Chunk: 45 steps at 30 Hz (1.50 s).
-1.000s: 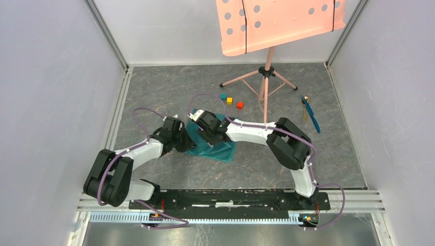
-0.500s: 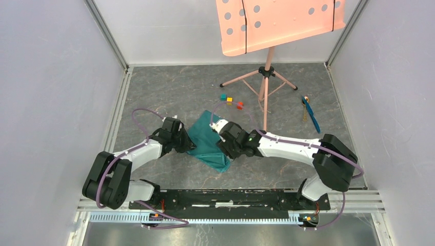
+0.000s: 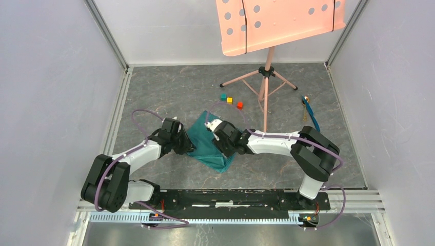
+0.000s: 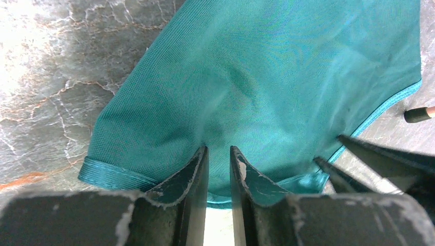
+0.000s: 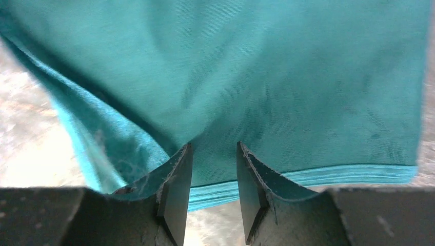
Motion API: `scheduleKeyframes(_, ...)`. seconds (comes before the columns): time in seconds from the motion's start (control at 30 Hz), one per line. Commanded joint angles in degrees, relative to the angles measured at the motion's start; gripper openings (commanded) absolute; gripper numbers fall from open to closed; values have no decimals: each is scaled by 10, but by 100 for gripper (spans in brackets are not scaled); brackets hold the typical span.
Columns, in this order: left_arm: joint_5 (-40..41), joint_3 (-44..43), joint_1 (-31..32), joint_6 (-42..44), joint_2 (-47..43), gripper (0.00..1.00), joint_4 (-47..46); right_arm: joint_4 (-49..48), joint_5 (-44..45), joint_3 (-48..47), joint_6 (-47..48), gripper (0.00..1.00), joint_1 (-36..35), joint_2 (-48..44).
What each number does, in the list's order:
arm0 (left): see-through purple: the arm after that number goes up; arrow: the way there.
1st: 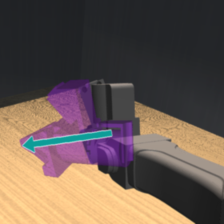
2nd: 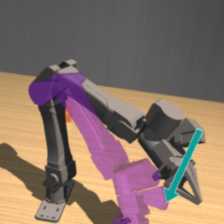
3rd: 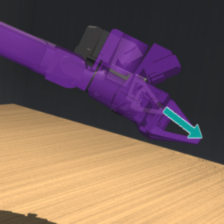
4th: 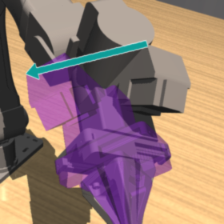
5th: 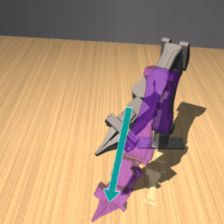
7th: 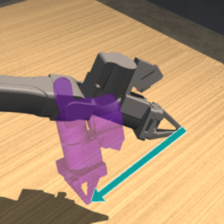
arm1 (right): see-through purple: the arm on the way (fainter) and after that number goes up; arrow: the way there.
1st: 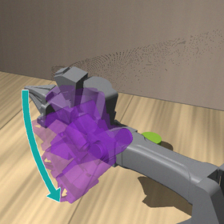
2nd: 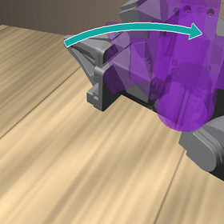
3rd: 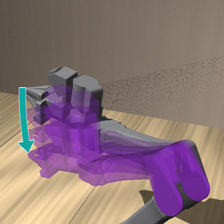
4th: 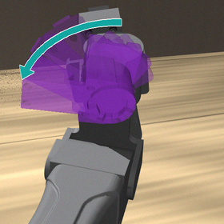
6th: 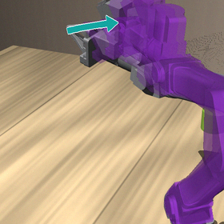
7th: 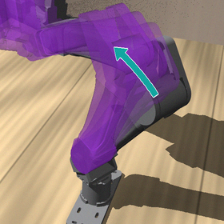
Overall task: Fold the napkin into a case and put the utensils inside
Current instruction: Smooth out the square-folded napkin at the center of the board, then rotate the square-folded napkin at the center of the board.
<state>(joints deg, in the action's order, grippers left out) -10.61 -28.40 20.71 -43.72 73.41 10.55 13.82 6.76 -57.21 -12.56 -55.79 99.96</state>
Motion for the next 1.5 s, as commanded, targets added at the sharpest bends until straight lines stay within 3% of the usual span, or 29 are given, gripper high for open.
scheduleKeyframes(0.0,14,13,0,6,-23,29,-3,-18,-15,12,12,43,-54,-37)
scheduleKeyframes(0.23,20,9,0,4,-30,28,1,-77,-137,65,50,45,-81,-103)
scheduleKeyframes(0.37,-5,-10,0,6,-47,31,17,-84,-85,94,27,50,-41,-137)
scheduleKeyframes(0.57,-20,-51,0,17,-59,44,36,-66,24,68,-1,38,8,-72)
scheduleKeyframes(0.77,-14,-82,-1,43,27,45,32,-74,92,52,51,32,25,-27)
scheduleKeyframes(0.93,43,-39,-1,46,35,44,26,-103,98,36,142,29,39,6)
scheduleKeyframes(1.13,4,38,0,14,-49,45,28,-101,117,-34,208,28,55,66)
scheduleKeyframes(1.23,-49,33,0,2,-108,54,51,-63,91,-62,193,29,54,58)
scheduleKeyframes(1.33,-44,-1,-1,2,-159,61,100,-34,37,-78,152,30,53,32)
scheduleKeyframes(1.47,-18,-33,-9,17,-153,61,127,-58,-66,-59,98,32,54,9)
